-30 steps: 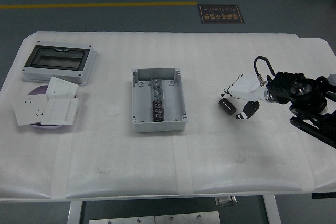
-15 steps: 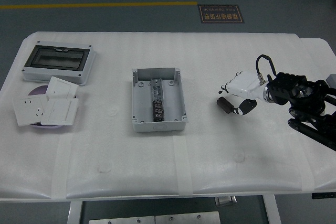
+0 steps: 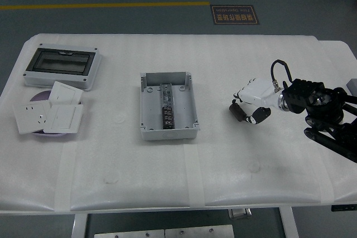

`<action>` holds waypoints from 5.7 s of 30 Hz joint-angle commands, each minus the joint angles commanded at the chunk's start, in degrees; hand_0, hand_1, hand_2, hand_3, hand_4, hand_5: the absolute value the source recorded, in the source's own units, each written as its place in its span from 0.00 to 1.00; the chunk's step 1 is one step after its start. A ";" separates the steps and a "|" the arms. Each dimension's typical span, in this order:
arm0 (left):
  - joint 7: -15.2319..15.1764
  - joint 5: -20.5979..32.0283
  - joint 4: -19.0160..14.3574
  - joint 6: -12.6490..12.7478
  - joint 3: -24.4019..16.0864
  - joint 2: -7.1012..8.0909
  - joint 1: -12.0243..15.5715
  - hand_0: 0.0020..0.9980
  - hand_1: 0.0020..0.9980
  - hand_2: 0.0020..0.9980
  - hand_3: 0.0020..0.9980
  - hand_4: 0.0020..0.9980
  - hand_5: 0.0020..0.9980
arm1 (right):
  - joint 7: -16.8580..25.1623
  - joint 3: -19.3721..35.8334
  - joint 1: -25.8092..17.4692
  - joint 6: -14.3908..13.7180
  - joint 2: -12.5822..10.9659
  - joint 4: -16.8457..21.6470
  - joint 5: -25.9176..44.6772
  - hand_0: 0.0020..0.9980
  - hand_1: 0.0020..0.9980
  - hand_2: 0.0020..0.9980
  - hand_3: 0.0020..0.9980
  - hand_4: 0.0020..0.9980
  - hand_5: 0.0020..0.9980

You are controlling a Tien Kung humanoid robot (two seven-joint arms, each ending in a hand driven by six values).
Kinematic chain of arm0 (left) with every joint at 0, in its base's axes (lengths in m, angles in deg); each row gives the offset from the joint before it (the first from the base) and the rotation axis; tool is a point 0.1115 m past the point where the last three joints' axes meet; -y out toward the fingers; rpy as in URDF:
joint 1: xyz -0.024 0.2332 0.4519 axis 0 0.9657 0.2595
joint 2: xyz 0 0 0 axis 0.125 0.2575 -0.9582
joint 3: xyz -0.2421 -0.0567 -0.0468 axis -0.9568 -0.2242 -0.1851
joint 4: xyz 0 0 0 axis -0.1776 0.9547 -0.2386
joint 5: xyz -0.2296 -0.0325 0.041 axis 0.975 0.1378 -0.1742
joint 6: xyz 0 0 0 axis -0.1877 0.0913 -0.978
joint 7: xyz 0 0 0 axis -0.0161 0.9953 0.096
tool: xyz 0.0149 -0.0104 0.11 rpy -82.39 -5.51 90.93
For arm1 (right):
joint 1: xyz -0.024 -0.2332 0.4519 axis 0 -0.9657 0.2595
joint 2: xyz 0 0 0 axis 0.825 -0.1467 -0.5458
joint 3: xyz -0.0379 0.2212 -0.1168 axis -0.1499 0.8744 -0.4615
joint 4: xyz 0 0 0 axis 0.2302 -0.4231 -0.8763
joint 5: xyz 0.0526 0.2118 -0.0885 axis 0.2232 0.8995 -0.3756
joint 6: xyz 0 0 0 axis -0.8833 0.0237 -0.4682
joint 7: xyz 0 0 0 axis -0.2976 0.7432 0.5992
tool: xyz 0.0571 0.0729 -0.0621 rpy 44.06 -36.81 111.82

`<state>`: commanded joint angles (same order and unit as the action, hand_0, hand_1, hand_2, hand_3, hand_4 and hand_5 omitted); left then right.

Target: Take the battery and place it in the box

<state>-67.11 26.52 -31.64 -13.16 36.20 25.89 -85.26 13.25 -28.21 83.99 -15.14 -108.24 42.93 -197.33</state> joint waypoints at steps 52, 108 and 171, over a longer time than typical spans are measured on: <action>1.41 -7.73 0.00 -0.30 -6.30 -1.48 1.78 0.70 0.69 0.59 0.63 0.63 0.40 | -7.83 11.15 -2.63 -25.87 6.55 14.12 33.15 0.80 0.66 0.72 0.75 0.58 0.32; 1.26 -3.23 0.00 -1.42 -3.30 -2.38 1.34 0.70 0.68 0.48 0.60 0.60 0.41 | -3.64 0.77 -1.60 -25.09 22.38 -6.80 39.66 0.96 0.77 0.86 1.00 0.88 0.46; 2.30 -0.29 0.00 -2.82 -1.67 -2.97 3.17 0.70 0.67 0.45 0.55 0.55 0.24 | -0.19 54.52 -29.78 -21.31 5.07 11.55 40.60 0.92 0.76 0.85 1.00 0.93 0.53</action>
<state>-64.81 26.23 -31.64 -15.99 34.53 22.92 -82.09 13.06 26.31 54.21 -36.44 -103.17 54.48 -156.73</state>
